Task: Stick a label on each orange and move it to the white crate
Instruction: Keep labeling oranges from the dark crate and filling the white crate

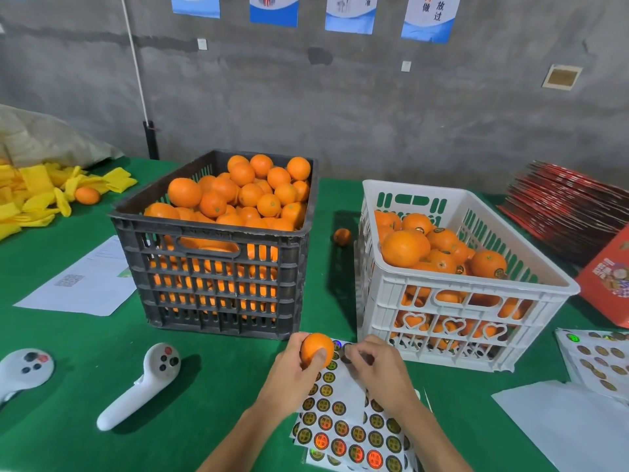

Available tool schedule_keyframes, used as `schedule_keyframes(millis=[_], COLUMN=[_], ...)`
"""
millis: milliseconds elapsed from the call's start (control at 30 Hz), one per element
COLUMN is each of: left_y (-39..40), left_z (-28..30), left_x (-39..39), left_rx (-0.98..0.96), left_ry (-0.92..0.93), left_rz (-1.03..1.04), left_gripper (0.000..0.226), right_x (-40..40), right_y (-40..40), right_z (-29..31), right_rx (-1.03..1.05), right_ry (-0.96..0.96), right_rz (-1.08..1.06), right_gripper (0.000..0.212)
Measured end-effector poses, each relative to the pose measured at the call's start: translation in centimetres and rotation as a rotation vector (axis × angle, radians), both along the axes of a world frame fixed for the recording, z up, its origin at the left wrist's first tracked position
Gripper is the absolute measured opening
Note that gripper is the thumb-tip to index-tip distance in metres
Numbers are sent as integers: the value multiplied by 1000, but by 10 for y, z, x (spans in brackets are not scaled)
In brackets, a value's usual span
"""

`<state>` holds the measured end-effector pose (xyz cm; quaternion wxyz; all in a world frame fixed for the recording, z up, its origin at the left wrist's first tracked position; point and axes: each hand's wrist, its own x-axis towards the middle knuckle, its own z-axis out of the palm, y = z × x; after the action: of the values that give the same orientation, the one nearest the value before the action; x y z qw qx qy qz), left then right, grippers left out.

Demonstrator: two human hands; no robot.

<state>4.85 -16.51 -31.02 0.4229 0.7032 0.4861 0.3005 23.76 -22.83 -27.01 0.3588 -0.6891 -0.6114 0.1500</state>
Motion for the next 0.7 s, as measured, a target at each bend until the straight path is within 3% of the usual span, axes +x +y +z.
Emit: schedule_keyframes(millis=[133,267,367,467,567,700], left_y=[-1,-7,-7,2,14,28], left_z=[23,69,107,145,179,216], left_x=[1,9,10,8,14,20], left_rx=[25,74,112,95,100,248], left_ry=[-129,-358,-550,-635,-589,-310], left_rz=[3,-66,-111,-116,-185,-190], left_gripper=[41,34,32,41,46,71], right_x=[-26,-42,-40,-32,-23,-8], right_y=[3,7,7,6,11,25], right_z=[26,60,92,118,139,163], right_rx=[289,483,591,529,530,677], right_ry=[-68,-111,-182,-352,-511,-637], right_rz=[-141,-91,9,128,64,-74], right_gripper=[14,13,22,45,69,63])
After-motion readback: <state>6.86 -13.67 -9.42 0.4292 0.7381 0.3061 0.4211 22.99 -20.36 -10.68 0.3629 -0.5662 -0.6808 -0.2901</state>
